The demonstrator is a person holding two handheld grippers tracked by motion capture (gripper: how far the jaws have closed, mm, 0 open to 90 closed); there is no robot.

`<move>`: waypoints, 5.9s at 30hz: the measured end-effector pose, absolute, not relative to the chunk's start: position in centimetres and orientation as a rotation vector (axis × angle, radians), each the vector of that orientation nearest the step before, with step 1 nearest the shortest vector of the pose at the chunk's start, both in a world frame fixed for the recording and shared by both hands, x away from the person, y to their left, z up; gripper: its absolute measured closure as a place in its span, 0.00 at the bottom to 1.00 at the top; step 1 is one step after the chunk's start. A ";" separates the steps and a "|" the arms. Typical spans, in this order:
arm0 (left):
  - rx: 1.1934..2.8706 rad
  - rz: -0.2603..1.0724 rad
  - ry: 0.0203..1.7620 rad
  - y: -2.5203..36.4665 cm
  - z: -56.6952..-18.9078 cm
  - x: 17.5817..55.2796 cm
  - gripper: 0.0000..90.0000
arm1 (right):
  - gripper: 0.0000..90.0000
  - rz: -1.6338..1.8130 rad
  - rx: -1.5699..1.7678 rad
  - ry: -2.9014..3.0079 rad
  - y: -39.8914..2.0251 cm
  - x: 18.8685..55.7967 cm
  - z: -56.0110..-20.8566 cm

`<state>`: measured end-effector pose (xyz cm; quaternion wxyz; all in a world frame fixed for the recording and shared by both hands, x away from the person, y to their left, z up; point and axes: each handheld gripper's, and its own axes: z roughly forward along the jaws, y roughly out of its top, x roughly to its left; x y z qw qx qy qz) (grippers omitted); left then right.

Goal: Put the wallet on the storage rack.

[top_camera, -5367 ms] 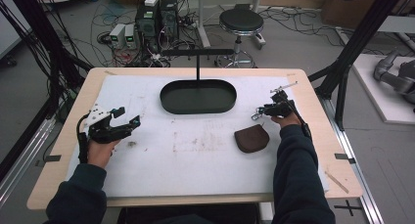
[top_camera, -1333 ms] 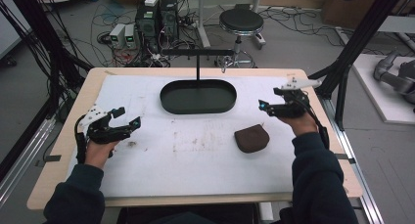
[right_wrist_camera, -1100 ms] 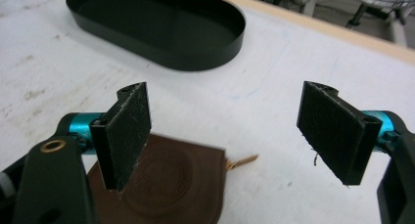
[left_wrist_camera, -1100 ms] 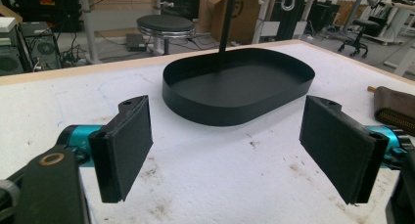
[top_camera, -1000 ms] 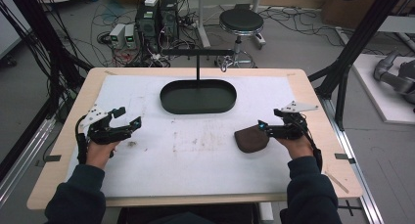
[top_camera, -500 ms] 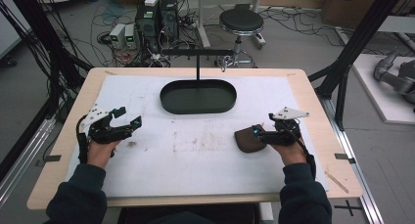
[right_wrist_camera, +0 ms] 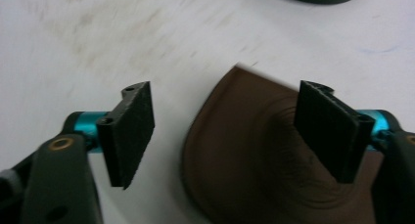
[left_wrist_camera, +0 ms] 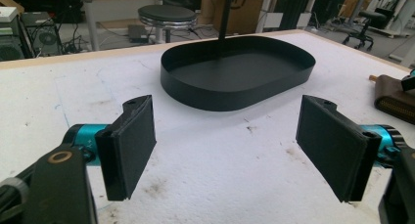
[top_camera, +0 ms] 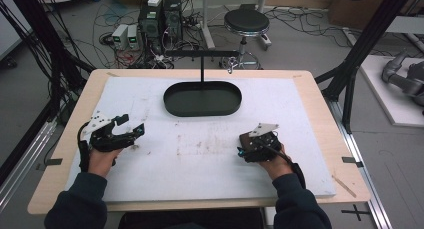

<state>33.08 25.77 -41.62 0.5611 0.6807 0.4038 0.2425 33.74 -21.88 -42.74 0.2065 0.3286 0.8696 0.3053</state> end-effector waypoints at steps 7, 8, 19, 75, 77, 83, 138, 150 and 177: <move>1.605 0.571 0.938 25.7 -41.5 32.7 0.25 | 0.46 0.693 0.704 2.422 -22.8 32.7 -42.6; 1.602 0.570 0.938 25.8 -41.5 32.7 0.25 | 0.46 0.689 0.680 2.432 -23.1 32.6 -42.6; 1.598 0.564 0.954 25.8 -41.7 33.0 0.25 | 0.42 0.650 0.742 2.500 -29.0 32.3 -41.8; 1.586 0.557 0.967 26.2 -41.8 32.8 0.26 | 0.69 0.435 1.071 2.215 -24.4 35.5 -41.0; 1.589 0.557 0.966 26.3 -41.8 32.8 0.26 | 0.74 0.481 1.084 2.194 -24.8 35.4 -40.7; 1.588 0.558 0.967 26.3 -41.8 32.8 0.26 | 0.79 0.760 1.248 2.089 -28.3 34.6 -39.1; 1.598 0.566 0.969 26.3 -41.8 32.8 0.27 | 0.48 0.982 1.496 1.705 -36.8 30.7 -38.7; 1.602 0.565 0.969 26.4 -41.9 32.8 0.27 | 0.19 0.874 1.371 1.827 -35.6 33.4 -40.9; 1.604 0.570 0.974 26.7 -42.0 32.8 0.27 | 0.72 1.168 1.118 2.046 -26.9 39.0 -36.5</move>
